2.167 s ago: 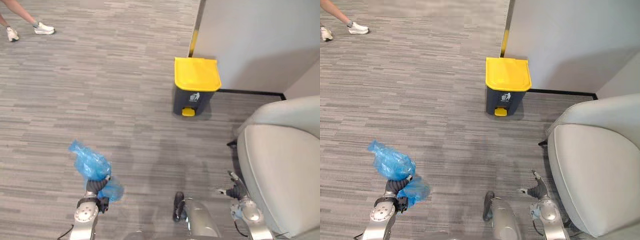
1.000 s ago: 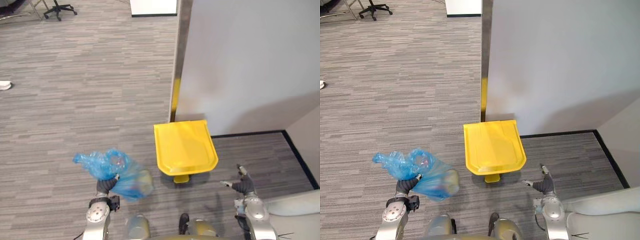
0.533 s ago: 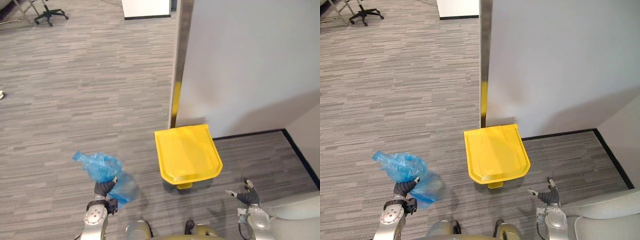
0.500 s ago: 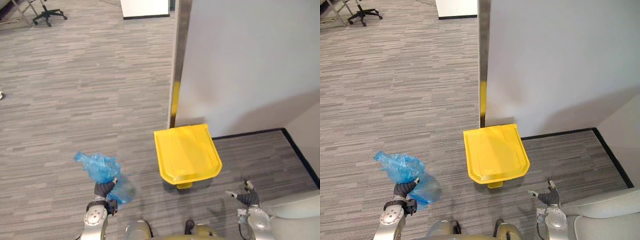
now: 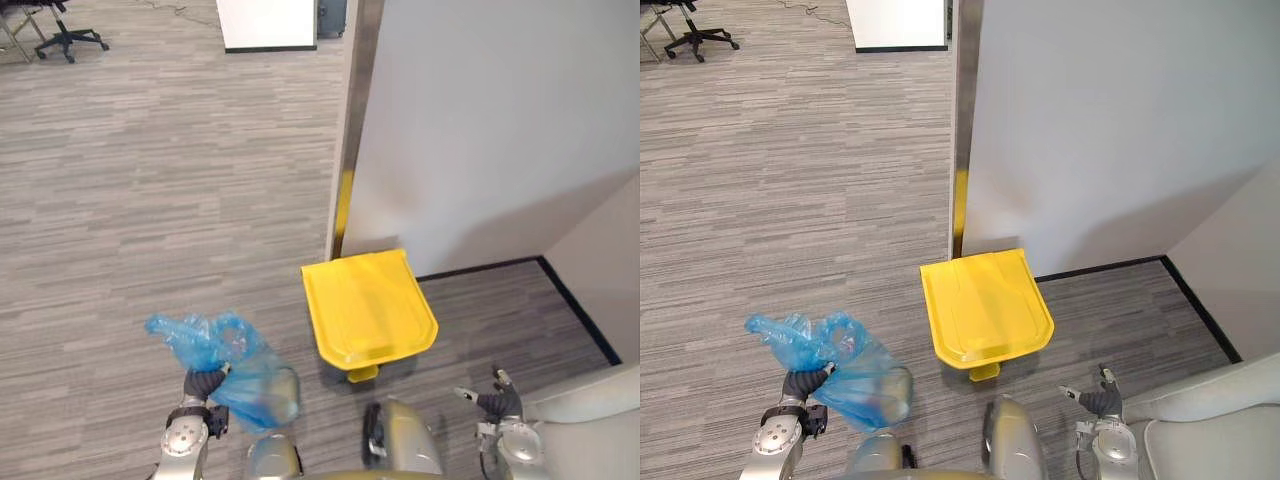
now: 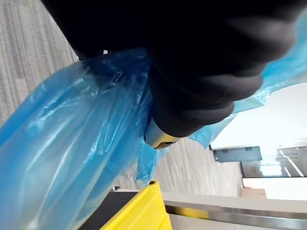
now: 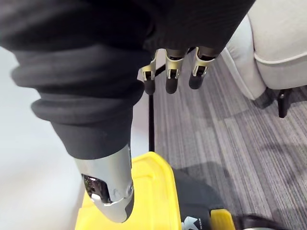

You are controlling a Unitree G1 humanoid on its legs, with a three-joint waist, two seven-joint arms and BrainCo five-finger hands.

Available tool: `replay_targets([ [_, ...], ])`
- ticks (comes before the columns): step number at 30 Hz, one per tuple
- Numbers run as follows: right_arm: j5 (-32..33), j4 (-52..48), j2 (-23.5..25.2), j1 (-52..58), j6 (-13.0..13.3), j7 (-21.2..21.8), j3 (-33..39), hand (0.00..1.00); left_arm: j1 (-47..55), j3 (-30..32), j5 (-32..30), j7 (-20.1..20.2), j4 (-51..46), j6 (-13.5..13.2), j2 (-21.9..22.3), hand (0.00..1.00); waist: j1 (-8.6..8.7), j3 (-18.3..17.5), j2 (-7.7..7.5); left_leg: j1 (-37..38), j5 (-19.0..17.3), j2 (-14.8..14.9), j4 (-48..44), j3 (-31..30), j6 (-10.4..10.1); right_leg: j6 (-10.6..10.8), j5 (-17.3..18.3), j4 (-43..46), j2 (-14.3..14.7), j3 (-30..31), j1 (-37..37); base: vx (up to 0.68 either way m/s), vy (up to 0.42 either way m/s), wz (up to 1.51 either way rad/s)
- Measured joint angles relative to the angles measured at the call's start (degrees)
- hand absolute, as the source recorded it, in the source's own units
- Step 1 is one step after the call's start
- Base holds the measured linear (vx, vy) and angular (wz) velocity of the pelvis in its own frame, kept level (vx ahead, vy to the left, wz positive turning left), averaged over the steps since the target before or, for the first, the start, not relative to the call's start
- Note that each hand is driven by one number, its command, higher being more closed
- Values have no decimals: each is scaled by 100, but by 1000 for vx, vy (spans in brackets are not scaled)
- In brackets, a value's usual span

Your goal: Gather rubbish on tea table into small bin, then transfer packed bag to large trash can.

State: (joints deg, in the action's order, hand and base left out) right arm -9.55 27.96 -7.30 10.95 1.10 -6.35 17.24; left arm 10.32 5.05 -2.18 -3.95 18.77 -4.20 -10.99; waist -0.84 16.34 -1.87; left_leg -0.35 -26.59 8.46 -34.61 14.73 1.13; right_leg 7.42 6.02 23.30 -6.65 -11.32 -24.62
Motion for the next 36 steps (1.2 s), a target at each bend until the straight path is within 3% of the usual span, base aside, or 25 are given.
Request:
replay_targets([
  [2, 12, 8, -60, 87, -38, -51, 37, 0, -226, -49, 0, -29, 54, -5, 40, 100, 26, 20, -23, 10, -264, -106, -238, -301, -61, -14, -168, -293, -53, -79, 248, 230, -133, 65],
  [3, 33, 48, -176, 17, -41, -91, 104, 0, -435, -46, 0, -80, 189, -10, 153, 100, 7, 91, 105, 25, -389, -86, -295, -524, -94, -171, -341, -204, -6, -5, 270, 287, -129, 54],
  [4, 62, 49, -267, -37, -38, -98, 234, 0, -582, -53, 0, -114, 239, -9, 238, 100, 2, 144, 248, 41, -413, -51, -172, -751, -102, -182, -231, 5, 97, 86, 227, 287, -122, 50],
  [5, 77, 50, -264, -53, -38, -103, 298, 0, -613, -53, 0, -114, 245, -9, 238, 100, -5, 150, 259, 74, -411, -56, -73, -810, -108, -175, -200, 90, 116, 126, 194, 302, -140, 58],
  [6, 125, 53, -249, -35, -40, -99, 470, 0, -653, -42, 0, -117, 283, -9, 230, 100, -9, 148, 311, 198, -393, -64, 189, -1047, -144, -355, 10, 384, 189, 184, 143, 354, -167, 68],
  [8, 247, 51, -198, 79, -84, -115, 718, 0, -638, -51, -1, -139, 344, 0, 245, 100, 8, 70, 371, 510, -316, 14, 638, -1351, -278, -371, 451, 801, 191, -20, 152, 404, -172, 69],
  [9, 294, 51, -197, 77, -127, -115, 769, 0, -656, -70, 0, -137, 364, 0, 293, 100, 16, -42, 485, 537, -216, 160, 783, -1552, -444, -357, 748, 929, 271, -263, 160, 443, -159, 41],
  [10, 309, 43, -175, 33, -127, -113, 761, 0, -688, -117, 1, -135, 364, -2, 298, 100, -4, -68, 504, 484, -60, 264, 794, -1656, -626, -452, 851, 998, 321, -367, 136, 496, -221, 35],
  [12, 439, -26, -44, -113, -119, -108, 753, 0, -761, -199, 4, -137, 367, -2, 319, 100, 19, -89, 496, 356, 208, 456, 817, -1765, -742, -533, 969, 1064, 382, -525, 124, 391, -239, 25],
  [15, 549, -40, 22, -315, -103, -104, 625, 0, -808, -216, 40, -138, 296, -10, 377, 100, 10, -98, 489, 174, 394, 489, 850, -1776, -751, -590, 1027, 1042, 416, -549, -11, 151, -136, 10],
  [18, 558, -161, 36, -469, -103, -98, 29, 0, -760, -205, 46, -135, 165, -13, 369, 100, 15, -115, 500, -134, 390, 595, 904, -1892, -755, -578, 1036, 929, 462, -724, -170, -23, -83, 31],
  [21, 550, -420, 37, -623, -31, -87, -710, 0, -701, -206, 51, -137, -51, -40, 349, 100, 3, -203, 453, -380, 352, 661, 1512, -2194, -806, -523, 1005, 787, 497, -904, -467, -124, -114, 58],
  [22, 532, -429, 36, -806, -2, -83, -952, 0, -687, -214, 51, -136, -56, -67, 338, 100, -14, -228, 404, -500, 439, 667, 1745, -2347, -1001, -516, 998, 719, 542, -852, -602, -153, -198, 58],
  [26, 460, -414, -80, -1566, 50, -93, -1388, 0, -527, -301, 53, -137, -56, -78, 324, 100, -52, -330, 387, -736, 760, 685, 2213, -2732, -1036, -679, 823, 374, 631, -903, -769, -100, -156, 43],
  [28, 458, -258, -401, -2199, 96, -126, -1386, 0, -576, -375, 55, -137, -17, -137, 295, 100, -146, -340, 411, -1328, 1011, 696, 1671, -2722, -1398, -835, 694, 307, 660, -1069, -937, -134, -90, 29],
  [30, 460, 107, -792, -2600, 95, -144, -1383, 0, -715, -432, 126, -145, 77, -142, 259, 100, -151, -337, 399, -1433, 1191, 740, 1893, -2755, -1464, -847, 665, 168, 647, -1175, -999, -117, -97, 53],
  [31, 467, 358, -1090, -2916, 88, -161, -1383, 0, -806, -446, 197, -151, 111, -164, 233, 100, -155, -332, 386, -1697, 1072, 602, 1304, -2850, -1563, -965, 542, 12, 606, -1262, -1014, -93, -73, 49],
  [34, 507, 752, -1705, -3781, 106, -258, -1519, 0, -832, -433, 377, -230, 112, -276, 72, 100, -153, -304, 358, -2212, 837, 129, 177, -2778, -1425, -926, 198, -431, 611, -1269, -1032, -201, 7, 8],
  [36, 554, 887, -2112, -4235, 125, -284, -1656, 0, -904, -390, 507, -268, 103, -341, 47, 100, -156, -256, 394, -2283, 785, 93, 213, -2699, -1301, -896, 88, -519, 661, -1222, -1032, -200, 52, -3],
])
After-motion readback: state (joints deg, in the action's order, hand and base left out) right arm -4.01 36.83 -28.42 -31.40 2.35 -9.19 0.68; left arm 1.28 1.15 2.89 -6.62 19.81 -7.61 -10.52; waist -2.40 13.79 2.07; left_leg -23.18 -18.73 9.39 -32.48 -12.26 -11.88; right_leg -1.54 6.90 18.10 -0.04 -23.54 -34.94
